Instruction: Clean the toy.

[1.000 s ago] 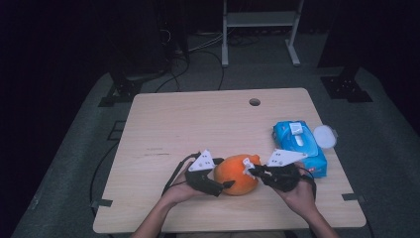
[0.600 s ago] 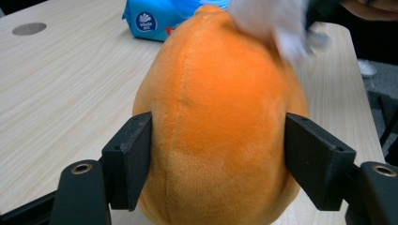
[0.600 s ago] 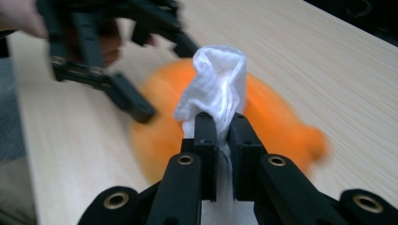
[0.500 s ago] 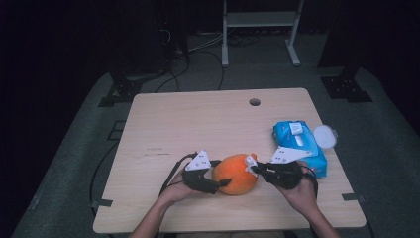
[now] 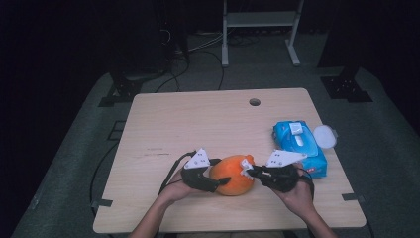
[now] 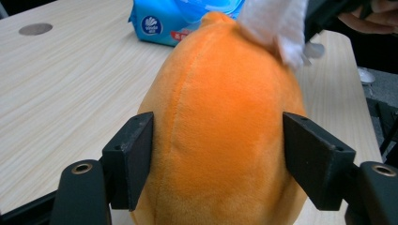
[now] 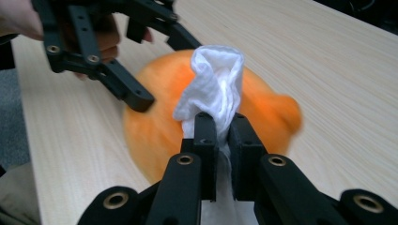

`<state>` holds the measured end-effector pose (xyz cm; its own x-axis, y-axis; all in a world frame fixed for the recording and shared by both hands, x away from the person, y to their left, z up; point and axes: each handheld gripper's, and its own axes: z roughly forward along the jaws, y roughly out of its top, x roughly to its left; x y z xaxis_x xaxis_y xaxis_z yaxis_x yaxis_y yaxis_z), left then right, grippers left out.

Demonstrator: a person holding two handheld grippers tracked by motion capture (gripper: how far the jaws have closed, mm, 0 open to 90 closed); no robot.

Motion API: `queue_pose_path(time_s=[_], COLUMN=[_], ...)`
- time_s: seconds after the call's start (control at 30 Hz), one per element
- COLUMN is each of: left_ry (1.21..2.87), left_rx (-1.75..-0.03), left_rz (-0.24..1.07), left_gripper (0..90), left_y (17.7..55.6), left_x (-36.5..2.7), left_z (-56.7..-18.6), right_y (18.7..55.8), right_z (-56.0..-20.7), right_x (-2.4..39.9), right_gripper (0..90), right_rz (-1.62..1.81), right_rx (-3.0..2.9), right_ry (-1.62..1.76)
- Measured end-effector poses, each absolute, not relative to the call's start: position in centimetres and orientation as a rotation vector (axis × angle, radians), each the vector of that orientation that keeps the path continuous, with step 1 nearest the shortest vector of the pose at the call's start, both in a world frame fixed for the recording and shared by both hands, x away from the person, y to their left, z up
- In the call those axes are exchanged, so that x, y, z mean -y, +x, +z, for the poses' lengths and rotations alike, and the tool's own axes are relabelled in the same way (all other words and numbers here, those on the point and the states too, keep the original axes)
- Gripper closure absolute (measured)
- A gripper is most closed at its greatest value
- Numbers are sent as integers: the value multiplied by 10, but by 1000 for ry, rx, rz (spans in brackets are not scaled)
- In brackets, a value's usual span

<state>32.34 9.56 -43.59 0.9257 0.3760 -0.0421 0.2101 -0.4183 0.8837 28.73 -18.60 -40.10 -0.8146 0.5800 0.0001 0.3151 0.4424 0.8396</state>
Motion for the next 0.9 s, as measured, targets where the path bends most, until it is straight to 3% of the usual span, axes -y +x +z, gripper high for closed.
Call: queue_pose_path(time_s=[0.27,0.53,0.9], left_ry=[2016,2043,1995], left_rx=[-430,-340,-474], left_rz=[194,210,176], left_gripper=[290,296,289], left_y=[324,315,326], left_x=[-97,-88,-97], left_z=[-437,-437,-439], right_y=[293,289,295], right_z=[-409,-394,-413], right_x=[199,188,201], right_gripper=[822,822,821], right_rz=[1285,1324,1290], right_rx=[-2409,-2372,-2424], right_ry=[846,793,888])
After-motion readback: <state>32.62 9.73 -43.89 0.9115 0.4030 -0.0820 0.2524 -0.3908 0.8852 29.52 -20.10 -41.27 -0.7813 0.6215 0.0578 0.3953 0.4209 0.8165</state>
